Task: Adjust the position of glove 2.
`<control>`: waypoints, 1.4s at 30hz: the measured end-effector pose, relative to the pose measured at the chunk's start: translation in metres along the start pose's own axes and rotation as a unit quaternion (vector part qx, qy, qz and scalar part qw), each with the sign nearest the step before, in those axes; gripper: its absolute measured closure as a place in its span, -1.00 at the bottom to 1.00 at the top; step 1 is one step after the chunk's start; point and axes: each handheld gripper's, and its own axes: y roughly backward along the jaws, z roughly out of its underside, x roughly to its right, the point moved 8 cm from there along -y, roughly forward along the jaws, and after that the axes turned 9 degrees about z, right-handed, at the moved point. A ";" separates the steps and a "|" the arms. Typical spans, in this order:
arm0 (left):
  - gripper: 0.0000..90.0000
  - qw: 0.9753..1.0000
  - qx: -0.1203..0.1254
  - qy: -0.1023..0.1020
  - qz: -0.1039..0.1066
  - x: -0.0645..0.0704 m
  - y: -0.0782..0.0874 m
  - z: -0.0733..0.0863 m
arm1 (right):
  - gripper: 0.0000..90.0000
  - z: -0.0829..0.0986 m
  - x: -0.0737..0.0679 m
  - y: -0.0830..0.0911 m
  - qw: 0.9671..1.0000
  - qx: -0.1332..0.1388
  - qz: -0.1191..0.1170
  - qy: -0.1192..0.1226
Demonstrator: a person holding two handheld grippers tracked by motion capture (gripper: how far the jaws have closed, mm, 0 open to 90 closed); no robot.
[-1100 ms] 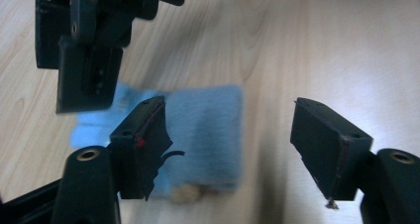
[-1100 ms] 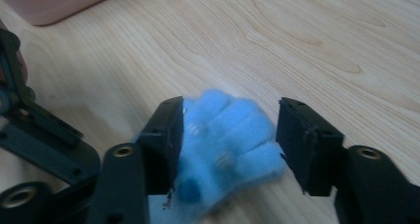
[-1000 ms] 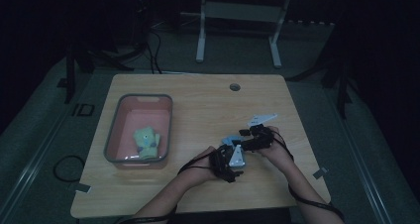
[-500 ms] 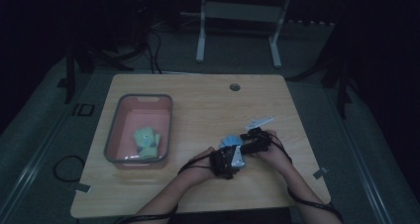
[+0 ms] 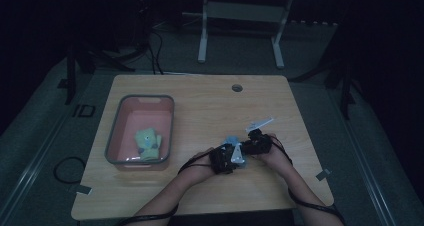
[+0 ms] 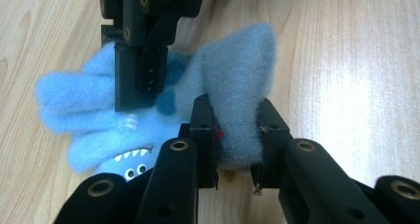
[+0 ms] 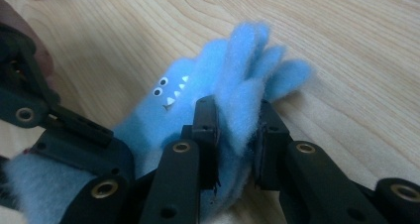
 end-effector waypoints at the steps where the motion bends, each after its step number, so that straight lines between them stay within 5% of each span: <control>1: 0.70 1.000 -0.001 -0.002 0.000 0.000 0.001 0.000 | 0.70 -0.001 -0.001 0.001 1.000 0.004 0.000 0.000; 11: 0.70 1.000 0.001 -0.005 -0.002 -0.003 0.024 -0.003 | 0.71 -0.015 -0.008 0.012 1.000 0.024 -0.005 0.000; 26: 0.72 0.999 0.006 -0.015 -0.043 -0.017 0.067 -0.013 | 0.73 -0.059 -0.019 0.035 0.998 0.062 -0.010 -0.015; 42: 0.72 0.997 -0.013 -0.010 -0.074 -0.031 0.117 0.005 | 0.74 -0.111 -0.046 0.032 0.996 0.088 -0.023 0.005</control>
